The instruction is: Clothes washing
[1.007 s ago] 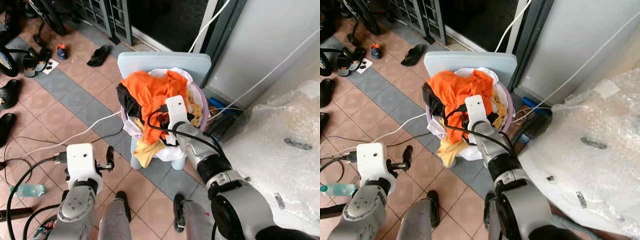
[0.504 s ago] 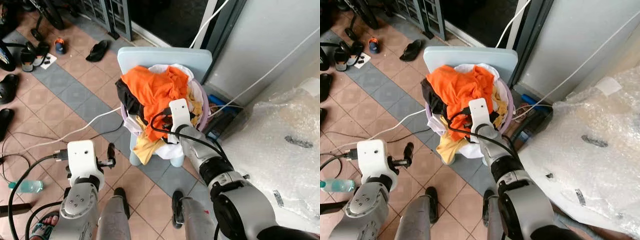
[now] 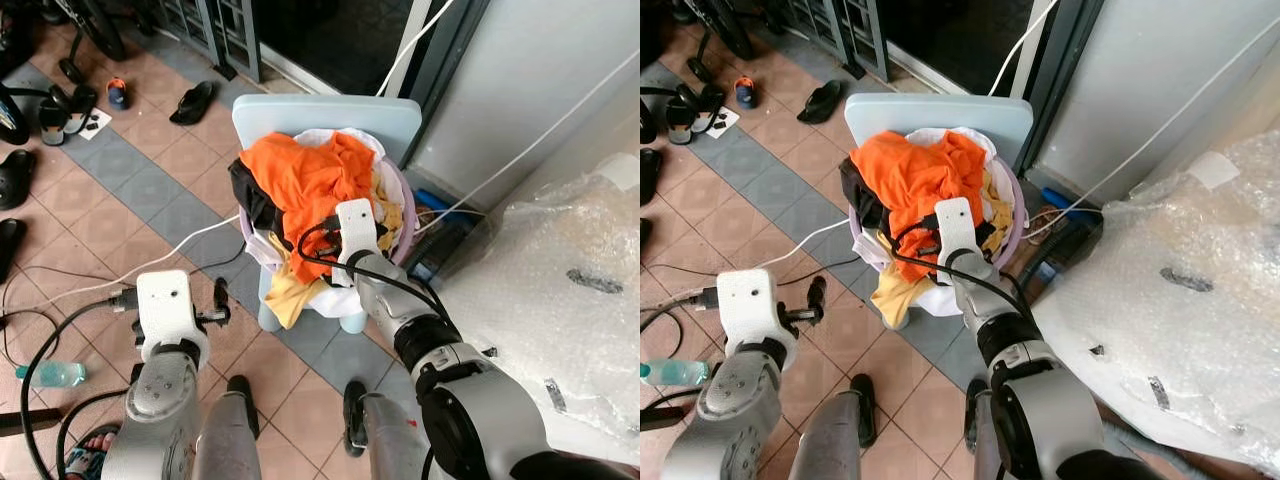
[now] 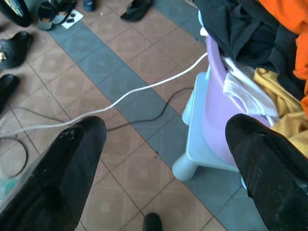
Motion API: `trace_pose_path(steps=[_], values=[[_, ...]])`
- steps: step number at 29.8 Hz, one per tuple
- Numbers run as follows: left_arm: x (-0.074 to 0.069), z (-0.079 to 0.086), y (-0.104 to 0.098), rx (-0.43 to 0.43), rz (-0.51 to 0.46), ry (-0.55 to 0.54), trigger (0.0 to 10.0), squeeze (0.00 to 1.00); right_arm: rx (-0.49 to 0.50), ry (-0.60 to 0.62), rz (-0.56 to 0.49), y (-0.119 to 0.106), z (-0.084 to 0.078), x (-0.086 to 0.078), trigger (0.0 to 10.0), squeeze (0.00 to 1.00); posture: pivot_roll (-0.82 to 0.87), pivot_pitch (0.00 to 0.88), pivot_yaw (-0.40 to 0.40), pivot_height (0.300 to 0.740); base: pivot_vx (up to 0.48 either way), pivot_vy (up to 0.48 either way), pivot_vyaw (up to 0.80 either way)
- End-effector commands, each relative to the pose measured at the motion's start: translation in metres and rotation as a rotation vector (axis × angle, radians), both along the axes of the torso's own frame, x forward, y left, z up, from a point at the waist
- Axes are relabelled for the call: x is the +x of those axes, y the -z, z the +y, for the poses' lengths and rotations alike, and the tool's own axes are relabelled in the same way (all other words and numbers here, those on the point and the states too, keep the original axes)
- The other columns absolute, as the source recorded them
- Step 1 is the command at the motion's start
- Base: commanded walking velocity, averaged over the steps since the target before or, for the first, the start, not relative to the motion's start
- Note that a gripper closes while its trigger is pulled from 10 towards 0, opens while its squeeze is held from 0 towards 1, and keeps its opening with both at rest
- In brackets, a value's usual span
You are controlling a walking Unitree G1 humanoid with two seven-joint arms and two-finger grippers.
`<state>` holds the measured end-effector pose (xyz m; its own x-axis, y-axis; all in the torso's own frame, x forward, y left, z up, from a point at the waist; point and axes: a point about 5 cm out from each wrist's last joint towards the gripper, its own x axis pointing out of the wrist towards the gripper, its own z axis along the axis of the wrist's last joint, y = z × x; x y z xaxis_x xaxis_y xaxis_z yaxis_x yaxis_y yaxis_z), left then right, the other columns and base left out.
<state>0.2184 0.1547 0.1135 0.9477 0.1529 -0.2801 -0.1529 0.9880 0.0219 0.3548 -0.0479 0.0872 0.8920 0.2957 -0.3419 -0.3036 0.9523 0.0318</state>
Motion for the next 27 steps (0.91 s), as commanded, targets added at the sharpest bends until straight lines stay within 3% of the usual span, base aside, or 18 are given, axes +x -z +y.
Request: trace_pose_path(steps=[1,5,12,18,20,26,27], values=[[-0.003,0.004,0.009,0.011,0.017,-0.026,10.0,0.00,0.058,0.011,-0.017,-0.003,-0.002,0.000,0.0,0.00,0.07,0.274,-0.011,0.740,0.000,0.000,0.00],[-0.002,0.008,0.015,0.024,0.000,-0.036,10.0,0.00,0.088,0.035,-0.130,-0.019,-0.016,0.001,0.0,0.00,0.04,0.214,0.004,0.740,0.000,0.000,0.00],[0.021,0.011,0.023,0.076,-0.038,-0.012,10.0,0.00,0.122,0.068,-0.367,-0.050,-0.050,-0.026,0.0,0.00,0.00,0.070,0.053,0.740,0.000,0.000,0.00],[0.031,0.003,0.019,0.102,-0.095,0.021,10.0,0.00,0.074,0.123,-0.451,-0.061,-0.076,-0.047,0.0,0.00,-0.01,0.000,0.067,0.740,0.000,0.000,0.00],[0.040,-0.002,0.014,0.151,-0.158,0.047,10.0,0.00,0.037,0.164,-0.480,-0.064,-0.088,-0.055,0.0,0.00,0.00,0.000,0.069,0.740,0.000,0.000,0.00],[0.052,0.002,0.009,0.150,-0.197,0.028,10.0,0.00,0.039,0.245,-0.527,-0.073,-0.102,-0.060,0.0,0.00,-0.03,0.000,0.089,0.740,0.000,0.000,0.00],[0.053,0.002,0.010,0.144,-0.198,0.033,10.0,0.00,0.036,0.250,-0.532,-0.073,-0.103,-0.062,5.7,0.00,-0.04,0.000,0.104,0.740,0.000,0.000,0.00]])
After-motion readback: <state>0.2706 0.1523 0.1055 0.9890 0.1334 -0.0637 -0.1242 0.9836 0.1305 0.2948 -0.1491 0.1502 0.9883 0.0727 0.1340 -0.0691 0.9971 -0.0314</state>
